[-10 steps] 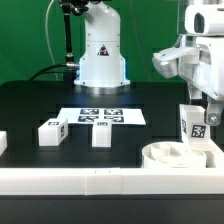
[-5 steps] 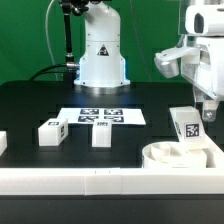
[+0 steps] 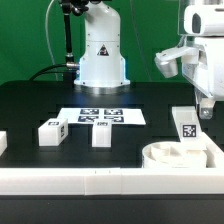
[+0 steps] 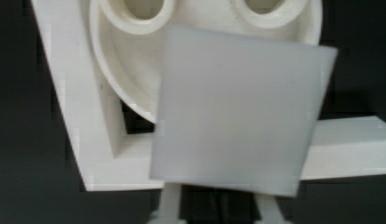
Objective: Assemble stool
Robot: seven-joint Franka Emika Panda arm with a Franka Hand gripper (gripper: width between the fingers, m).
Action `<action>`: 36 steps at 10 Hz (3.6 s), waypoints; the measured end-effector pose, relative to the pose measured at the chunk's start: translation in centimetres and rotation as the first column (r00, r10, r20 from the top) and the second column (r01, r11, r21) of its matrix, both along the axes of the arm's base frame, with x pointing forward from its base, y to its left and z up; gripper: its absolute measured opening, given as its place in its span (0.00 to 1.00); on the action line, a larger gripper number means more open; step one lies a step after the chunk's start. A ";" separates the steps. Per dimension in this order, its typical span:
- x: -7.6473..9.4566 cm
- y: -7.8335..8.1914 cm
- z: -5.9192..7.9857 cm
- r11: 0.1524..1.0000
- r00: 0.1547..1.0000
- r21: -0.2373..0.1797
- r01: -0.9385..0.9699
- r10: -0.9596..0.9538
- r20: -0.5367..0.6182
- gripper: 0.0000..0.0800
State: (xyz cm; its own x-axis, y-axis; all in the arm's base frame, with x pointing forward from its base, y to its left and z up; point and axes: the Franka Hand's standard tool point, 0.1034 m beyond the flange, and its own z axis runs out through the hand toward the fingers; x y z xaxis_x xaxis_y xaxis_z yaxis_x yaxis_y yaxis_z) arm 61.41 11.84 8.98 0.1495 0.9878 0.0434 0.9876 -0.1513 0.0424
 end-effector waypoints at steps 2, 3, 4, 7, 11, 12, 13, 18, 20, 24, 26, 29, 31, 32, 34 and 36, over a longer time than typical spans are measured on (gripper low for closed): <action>0.0 -0.1 0.0 1.000 1.000 0.001 0.026 -0.026 -0.001 0.00; 0.0 -0.1 0.0 1.000 1.000 0.001 0.028 -0.028 -0.001 0.00; 0.1 -0.2 0.1 1.000 1.000 0.001 0.030 -0.030 0.000 0.04; 0.5 -1.1 0.7 0.999 0.999 0.002 0.047 -0.047 0.011 0.38; 0.5 -1.1 0.7 0.996 0.996 0.006 0.094 -0.094 0.010 0.80; 0.3 -0.9 0.5 0.994 0.994 0.006 0.107 -0.107 0.005 0.81; -0.1 -0.9 0.3 0.994 0.994 0.005 0.106 -0.106 0.000 0.81; -0.9 -1.3 -0.5 0.994 0.994 0.002 0.107 -0.107 -0.011 0.81; -0.8 -1.3 -0.6 0.994 0.994 0.002 0.108 -0.108 -0.012 0.52; -0.8 -1.4 -0.7 0.991 0.991 0.002 0.130 -0.130 -0.014 0.42; -0.9 -1.3 -0.8 0.975 0.975 0.007 0.222 -0.222 -0.019 0.42; -0.9 -1.2 -0.8 0.852 0.852 0.016 0.524 -0.523 -0.034 0.42; -1.0 -1.0 -0.8 0.732 0.732 0.021 0.681 -0.679 -0.046 0.42; -1.1 -0.8 -0.9 0.624 0.625 0.026 0.781 -0.778 -0.062 0.42; -1.1 -0.5 -0.9 0.526 0.527 0.037 0.850 -0.847 -0.067 0.42; -1.1 -0.3 -0.9 0.390 0.392 0.035 0.920 -0.916 -0.088 0.42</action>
Offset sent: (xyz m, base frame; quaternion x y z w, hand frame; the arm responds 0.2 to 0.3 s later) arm 0.0000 0.0000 0.0000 0.0000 0.0000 0.0000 1.0000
